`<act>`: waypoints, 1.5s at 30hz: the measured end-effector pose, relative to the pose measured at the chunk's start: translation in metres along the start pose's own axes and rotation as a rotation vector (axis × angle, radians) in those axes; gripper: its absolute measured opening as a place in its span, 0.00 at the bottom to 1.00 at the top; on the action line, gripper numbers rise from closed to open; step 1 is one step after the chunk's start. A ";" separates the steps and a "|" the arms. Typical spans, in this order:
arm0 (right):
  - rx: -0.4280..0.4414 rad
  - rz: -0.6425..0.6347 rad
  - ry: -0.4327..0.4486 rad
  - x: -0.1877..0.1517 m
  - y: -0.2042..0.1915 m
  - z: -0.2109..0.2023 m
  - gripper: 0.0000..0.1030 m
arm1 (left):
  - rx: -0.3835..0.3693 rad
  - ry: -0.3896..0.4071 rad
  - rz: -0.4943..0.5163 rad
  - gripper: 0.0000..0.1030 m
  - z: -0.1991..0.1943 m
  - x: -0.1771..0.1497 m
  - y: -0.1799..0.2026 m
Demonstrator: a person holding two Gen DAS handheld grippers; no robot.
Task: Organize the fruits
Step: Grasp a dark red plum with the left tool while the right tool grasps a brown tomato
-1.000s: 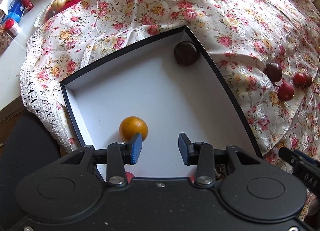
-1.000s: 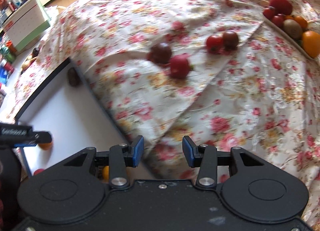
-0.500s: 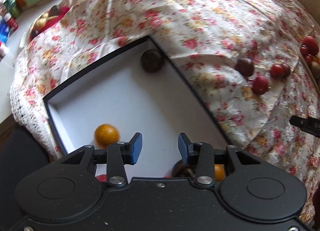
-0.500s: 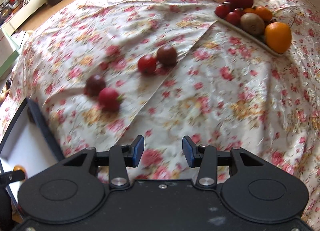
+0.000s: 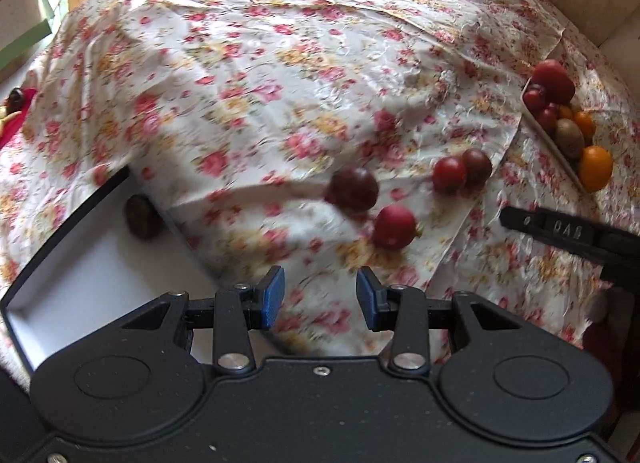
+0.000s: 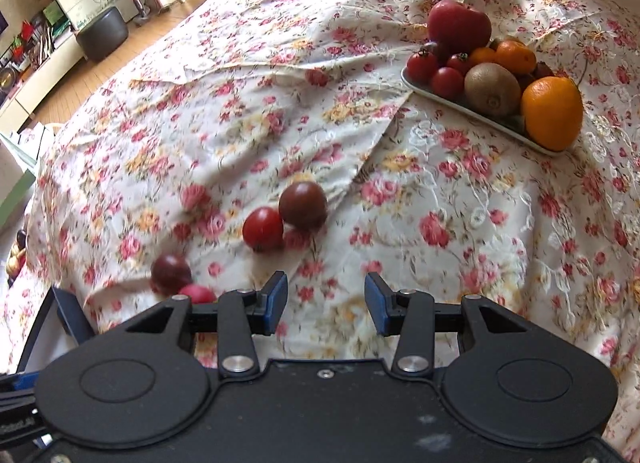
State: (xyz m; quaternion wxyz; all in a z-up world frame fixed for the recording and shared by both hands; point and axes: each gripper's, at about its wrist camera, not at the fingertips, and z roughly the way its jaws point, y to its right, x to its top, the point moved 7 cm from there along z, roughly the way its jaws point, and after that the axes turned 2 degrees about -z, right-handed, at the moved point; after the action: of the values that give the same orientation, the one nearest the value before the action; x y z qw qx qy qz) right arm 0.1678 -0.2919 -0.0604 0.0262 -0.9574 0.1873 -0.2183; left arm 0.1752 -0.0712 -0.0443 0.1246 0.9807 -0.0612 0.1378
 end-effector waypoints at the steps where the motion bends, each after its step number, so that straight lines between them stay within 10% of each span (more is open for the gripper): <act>1: 0.002 0.005 0.002 0.003 0.001 0.002 0.44 | -0.013 0.001 -0.015 0.47 0.003 0.006 0.002; 18: 0.042 0.037 0.142 0.040 -0.007 0.032 0.45 | -0.028 0.023 -0.030 0.47 0.049 0.047 0.024; 36: -0.038 -0.060 0.144 0.041 -0.015 0.062 0.48 | 0.004 0.033 -0.084 0.49 0.083 0.048 0.020; 45: 0.065 -0.042 0.092 0.038 -0.009 0.050 0.37 | -0.007 0.065 -0.079 0.43 0.077 0.044 0.023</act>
State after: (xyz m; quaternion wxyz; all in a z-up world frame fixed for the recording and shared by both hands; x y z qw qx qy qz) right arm 0.2243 -0.2992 -0.0888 0.0441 -0.9486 0.1609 -0.2688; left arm 0.2331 -0.1177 -0.0984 0.1355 0.9769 -0.0189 0.1643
